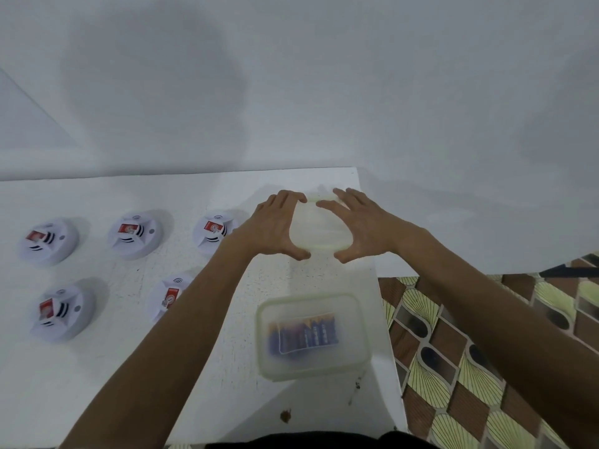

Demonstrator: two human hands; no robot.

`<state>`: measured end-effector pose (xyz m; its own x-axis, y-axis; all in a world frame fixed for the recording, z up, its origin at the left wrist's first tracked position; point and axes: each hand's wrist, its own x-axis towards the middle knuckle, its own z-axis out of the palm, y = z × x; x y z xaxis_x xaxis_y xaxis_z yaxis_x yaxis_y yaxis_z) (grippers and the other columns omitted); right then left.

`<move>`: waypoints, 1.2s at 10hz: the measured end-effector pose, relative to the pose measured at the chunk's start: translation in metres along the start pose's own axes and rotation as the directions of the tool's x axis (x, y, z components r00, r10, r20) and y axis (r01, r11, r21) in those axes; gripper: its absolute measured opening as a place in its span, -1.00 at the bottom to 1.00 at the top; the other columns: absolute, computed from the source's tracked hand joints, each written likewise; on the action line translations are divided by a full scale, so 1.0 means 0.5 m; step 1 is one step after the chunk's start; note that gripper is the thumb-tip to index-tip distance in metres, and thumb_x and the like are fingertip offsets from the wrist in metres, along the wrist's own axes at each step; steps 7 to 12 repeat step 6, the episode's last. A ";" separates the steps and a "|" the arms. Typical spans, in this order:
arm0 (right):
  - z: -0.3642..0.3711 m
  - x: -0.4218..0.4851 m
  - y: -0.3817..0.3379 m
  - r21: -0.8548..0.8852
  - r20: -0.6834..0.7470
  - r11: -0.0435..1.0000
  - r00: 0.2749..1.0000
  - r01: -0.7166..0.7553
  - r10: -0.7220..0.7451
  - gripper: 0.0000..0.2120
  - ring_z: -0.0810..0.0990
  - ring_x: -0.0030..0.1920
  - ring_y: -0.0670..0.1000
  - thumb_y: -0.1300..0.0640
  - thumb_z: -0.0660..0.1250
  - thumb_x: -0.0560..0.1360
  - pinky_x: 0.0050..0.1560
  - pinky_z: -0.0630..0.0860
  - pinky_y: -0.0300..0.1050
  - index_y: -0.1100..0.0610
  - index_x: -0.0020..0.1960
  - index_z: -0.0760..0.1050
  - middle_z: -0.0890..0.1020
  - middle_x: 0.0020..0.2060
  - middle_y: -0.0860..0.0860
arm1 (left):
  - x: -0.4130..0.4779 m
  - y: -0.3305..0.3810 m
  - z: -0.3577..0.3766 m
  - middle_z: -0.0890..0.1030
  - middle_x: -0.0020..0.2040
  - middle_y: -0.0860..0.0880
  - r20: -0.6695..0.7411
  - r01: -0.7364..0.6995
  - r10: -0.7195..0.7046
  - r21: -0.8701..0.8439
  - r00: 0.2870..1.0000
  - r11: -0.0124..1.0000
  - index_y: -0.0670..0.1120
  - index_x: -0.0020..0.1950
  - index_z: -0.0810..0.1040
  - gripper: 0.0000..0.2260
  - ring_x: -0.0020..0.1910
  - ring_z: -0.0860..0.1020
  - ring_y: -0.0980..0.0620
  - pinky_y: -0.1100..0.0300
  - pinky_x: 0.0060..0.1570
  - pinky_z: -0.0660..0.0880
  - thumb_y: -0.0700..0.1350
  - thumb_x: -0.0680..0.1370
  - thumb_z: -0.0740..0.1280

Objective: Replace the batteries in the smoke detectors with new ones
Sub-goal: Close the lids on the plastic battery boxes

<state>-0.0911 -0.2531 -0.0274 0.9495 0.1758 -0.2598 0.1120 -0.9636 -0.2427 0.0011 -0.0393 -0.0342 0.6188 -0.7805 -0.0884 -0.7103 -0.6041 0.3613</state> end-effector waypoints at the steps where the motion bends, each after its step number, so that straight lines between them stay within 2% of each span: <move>1: 0.016 -0.014 0.002 -0.094 -0.062 0.995 0.998 -0.022 0.016 -0.01 -0.22 0.56 0.18 -0.28 0.39 0.37 0.54 -0.04 0.14 -0.19 0.56 -0.18 -0.17 0.58 0.09 | -0.011 -0.003 0.003 0.23 0.40 -0.01 0.008 0.023 -0.023 -0.047 1.000 0.999 -0.01 0.43 0.15 -0.07 0.33 0.27 -0.05 -0.01 0.28 0.27 0.31 0.22 0.49; 2: 0.026 -0.030 -0.002 -0.075 -0.097 0.996 0.994 -0.047 0.040 -0.04 -0.22 0.56 0.19 -0.33 0.35 0.40 0.53 -0.03 0.16 -0.21 0.56 -0.19 -0.19 0.57 0.09 | -0.026 -0.013 0.013 0.01 0.54 0.03 0.035 0.048 -0.045 -0.085 0.998 0.995 0.08 0.49 0.04 0.01 0.49 0.08 -0.06 -0.13 0.40 0.17 0.48 0.19 0.36; 3: 0.030 -0.051 -0.013 0.017 -0.130 0.997 0.989 -0.071 0.072 -0.11 -0.22 0.56 0.17 -0.36 0.29 0.42 0.52 -0.03 0.15 -0.20 0.57 -0.13 -0.19 0.58 0.07 | -0.053 -0.021 0.020 -0.08 0.56 0.06 -0.003 0.106 -0.108 -0.155 0.994 0.982 0.13 0.51 -0.02 -0.02 0.51 0.01 -0.04 -0.19 0.41 0.15 0.47 0.24 0.34; 4: 0.031 -0.081 -0.033 0.153 -0.169 0.984 0.979 -0.087 0.113 -0.25 -0.17 0.57 0.13 -0.27 0.29 0.49 0.51 0.04 0.15 -0.15 0.56 0.02 -0.08 0.58 0.05 | -0.099 -0.023 0.026 -0.02 0.55 0.09 -0.072 0.131 -0.149 -0.219 0.986 0.967 0.16 0.50 0.02 -0.12 0.51 0.04 -0.02 -0.21 0.38 0.16 0.43 0.32 0.31; 5: 0.033 -0.105 -0.052 0.280 -0.229 0.956 0.961 -0.088 0.155 -0.41 -0.03 0.55 0.09 -0.15 0.32 0.53 0.48 0.15 0.12 -0.08 0.50 0.24 0.13 0.55 0.04 | -0.146 -0.028 0.027 0.16 0.51 0.03 -0.145 0.123 -0.165 -0.259 0.976 0.958 0.10 0.46 0.21 -0.33 0.46 0.16 0.01 -0.08 0.38 0.21 0.28 0.44 0.34; 6: 0.033 -0.143 -0.082 0.365 -0.331 0.930 0.926 -0.052 0.182 -0.54 0.23 0.46 0.03 -0.09 0.34 0.53 0.39 0.24 -0.08 -0.04 0.40 0.42 0.35 0.43 -0.02 | -0.212 -0.019 0.032 0.38 0.38 0.05 -0.191 0.126 -0.190 -0.304 0.963 0.944 0.05 0.39 0.35 -0.48 0.29 0.34 0.15 0.07 0.30 0.36 0.17 0.48 0.36; 12: 0.033 -0.143 -0.082 0.365 -0.331 0.930 0.926 -0.052 0.182 -0.54 0.23 0.46 0.03 -0.09 0.34 0.53 0.39 0.24 -0.08 -0.04 0.40 0.42 0.35 0.43 -0.02 | -0.212 -0.019 0.032 0.38 0.38 0.05 -0.191 0.126 -0.190 -0.304 0.963 0.944 0.05 0.39 0.35 -0.48 0.29 0.34 0.15 0.07 0.30 0.36 0.17 0.48 0.36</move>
